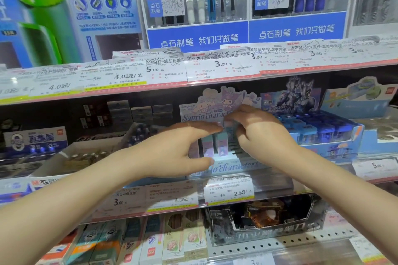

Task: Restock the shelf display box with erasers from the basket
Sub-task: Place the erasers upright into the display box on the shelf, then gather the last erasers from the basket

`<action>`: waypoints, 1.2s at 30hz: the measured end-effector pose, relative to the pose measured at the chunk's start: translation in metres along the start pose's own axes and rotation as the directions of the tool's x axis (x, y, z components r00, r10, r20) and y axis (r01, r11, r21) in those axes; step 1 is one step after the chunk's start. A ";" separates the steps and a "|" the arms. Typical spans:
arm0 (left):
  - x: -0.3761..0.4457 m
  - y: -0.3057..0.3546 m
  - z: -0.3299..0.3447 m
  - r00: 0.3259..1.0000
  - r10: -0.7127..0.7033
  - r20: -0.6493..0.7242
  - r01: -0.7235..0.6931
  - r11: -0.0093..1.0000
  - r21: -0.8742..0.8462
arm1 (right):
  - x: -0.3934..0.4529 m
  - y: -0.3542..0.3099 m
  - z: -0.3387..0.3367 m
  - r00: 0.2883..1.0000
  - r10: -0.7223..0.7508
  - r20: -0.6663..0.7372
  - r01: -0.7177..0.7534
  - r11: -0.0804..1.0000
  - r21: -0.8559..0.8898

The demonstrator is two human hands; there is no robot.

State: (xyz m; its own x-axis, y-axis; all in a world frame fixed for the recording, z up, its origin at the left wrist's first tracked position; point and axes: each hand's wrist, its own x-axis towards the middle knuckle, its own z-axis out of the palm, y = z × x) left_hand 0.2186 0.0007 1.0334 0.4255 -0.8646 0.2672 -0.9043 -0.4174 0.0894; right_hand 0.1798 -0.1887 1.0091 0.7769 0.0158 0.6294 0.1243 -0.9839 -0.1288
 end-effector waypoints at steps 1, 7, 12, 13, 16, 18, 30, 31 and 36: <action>-0.002 -0.001 0.000 0.999 0.001 -0.034 -0.002 1.000 -0.024 | -0.001 -0.002 -0.001 0.999 0.009 -0.033 -0.008 1.000 0.030; -0.017 -0.013 -0.003 0.960 0.077 -0.271 -0.100 0.992 -0.073 | -0.017 -0.020 -0.011 0.981 0.086 -0.174 -0.072 0.994 0.088; -0.029 -0.013 -0.001 0.926 0.125 -0.357 -0.147 0.989 -0.034 | -0.047 -0.033 -0.012 0.961 0.160 -0.226 -0.114 0.972 0.206; -0.031 -0.010 0.001 0.923 0.128 -0.363 -0.154 0.987 -0.044 | -0.054 -0.033 -0.011 0.957 0.182 -0.226 -0.125 0.961 0.245; -0.038 0.009 0.010 0.928 0.078 -0.364 -0.120 0.988 -0.095 | -0.079 -0.029 -0.009 0.959 0.214 -0.185 -0.139 0.926 0.351; -0.042 0.025 0.022 0.931 0.031 -0.364 -0.088 0.986 -0.141 | -0.099 -0.023 -0.008 0.968 0.211 -0.140 -0.142 0.910 0.390; -0.096 0.099 0.172 0.921 -0.389 0.015 0.368 0.858 -0.357 | -0.243 0.024 0.032 0.920 0.061 0.388 -0.251 0.852 0.460; -0.101 0.100 0.188 0.898 -0.434 0.066 0.427 0.827 -0.367 | -0.253 0.027 0.039 0.903 0.069 0.423 -0.281 0.841 0.463; -0.137 0.101 0.274 0.797 -0.547 0.255 0.603 0.730 -0.320 | -0.315 0.035 0.099 0.795 0.065 0.603 -0.388 0.818 0.424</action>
State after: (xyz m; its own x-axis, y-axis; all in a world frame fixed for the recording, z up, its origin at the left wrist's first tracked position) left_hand 0.0781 0.0000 0.7433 0.8427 -0.5323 -0.0803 -0.4146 -0.7368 0.5341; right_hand 0.0010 -0.2104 0.7303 0.9980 0.0562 0.0301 0.0617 -0.7352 -0.6750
